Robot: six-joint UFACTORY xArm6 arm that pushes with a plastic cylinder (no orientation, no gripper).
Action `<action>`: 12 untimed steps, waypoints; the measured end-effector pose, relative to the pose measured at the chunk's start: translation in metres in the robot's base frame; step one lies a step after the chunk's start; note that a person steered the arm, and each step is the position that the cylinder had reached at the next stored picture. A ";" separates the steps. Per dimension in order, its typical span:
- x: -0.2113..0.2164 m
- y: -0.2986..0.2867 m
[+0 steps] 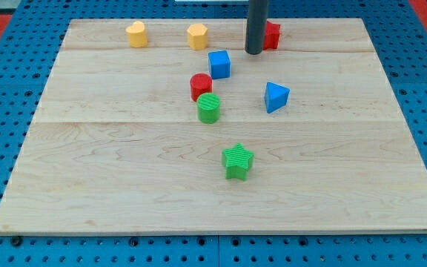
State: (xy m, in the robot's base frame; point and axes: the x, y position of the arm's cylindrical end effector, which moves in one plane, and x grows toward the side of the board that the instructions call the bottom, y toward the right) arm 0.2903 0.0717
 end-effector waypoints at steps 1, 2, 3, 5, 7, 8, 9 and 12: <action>0.020 -0.005; 0.024 -0.023; 0.038 -0.030; 0.038 -0.043; 0.081 0.054; 0.121 0.039; 0.139 0.022; 0.138 0.014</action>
State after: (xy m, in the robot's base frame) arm 0.4278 0.0862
